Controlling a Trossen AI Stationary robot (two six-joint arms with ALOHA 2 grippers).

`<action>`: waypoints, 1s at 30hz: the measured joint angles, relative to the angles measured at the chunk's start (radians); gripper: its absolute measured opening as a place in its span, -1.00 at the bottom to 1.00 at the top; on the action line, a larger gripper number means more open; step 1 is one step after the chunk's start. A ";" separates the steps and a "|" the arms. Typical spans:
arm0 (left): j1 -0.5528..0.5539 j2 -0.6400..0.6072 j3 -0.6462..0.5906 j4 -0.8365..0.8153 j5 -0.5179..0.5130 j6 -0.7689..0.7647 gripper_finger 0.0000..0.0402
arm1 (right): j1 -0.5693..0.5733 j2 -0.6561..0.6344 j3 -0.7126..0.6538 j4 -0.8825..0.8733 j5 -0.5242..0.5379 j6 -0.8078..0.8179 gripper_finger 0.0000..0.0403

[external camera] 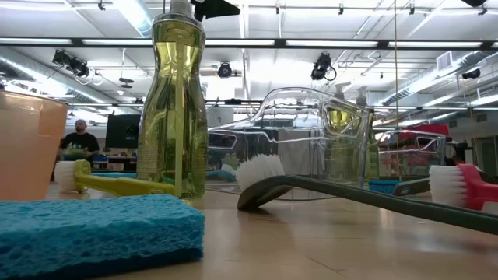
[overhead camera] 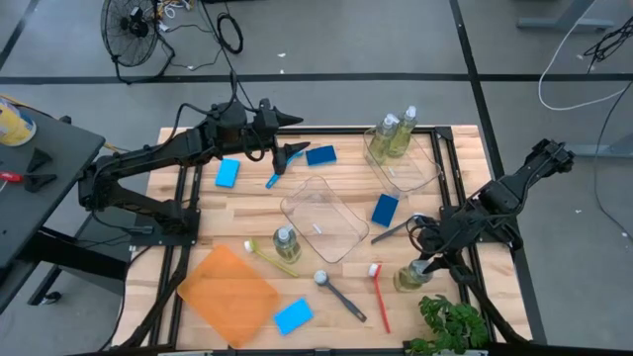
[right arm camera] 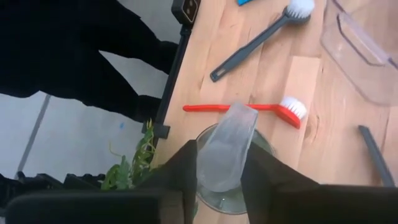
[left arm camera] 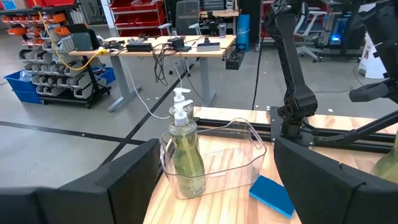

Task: Pick & Place Kitchen Sink Supplies
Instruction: Put the yellow dish soap into the top transparent bin

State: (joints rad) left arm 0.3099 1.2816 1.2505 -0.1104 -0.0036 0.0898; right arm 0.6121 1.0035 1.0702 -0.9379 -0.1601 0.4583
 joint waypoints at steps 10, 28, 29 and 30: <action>0.000 0.000 0.000 0.000 0.000 0.000 0.60 | 0.000 -0.001 -0.002 0.020 0.007 0.001 -0.60; 0.000 0.000 0.000 0.001 -0.004 0.000 0.60 | 0.000 -0.019 0.175 -0.180 0.272 -0.079 -0.61; 0.000 0.000 0.000 0.001 -0.004 0.000 0.60 | 0.000 -0.019 0.184 -0.193 0.294 -0.080 -0.61; 0.000 0.000 0.000 0.001 -0.004 0.000 0.60 | 0.000 -0.019 0.196 -0.212 0.314 -0.083 -0.61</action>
State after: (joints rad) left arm 0.3103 1.2816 1.2503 -0.1097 -0.0074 0.0899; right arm 0.6125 0.9844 1.2663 -1.1494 0.1538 0.3751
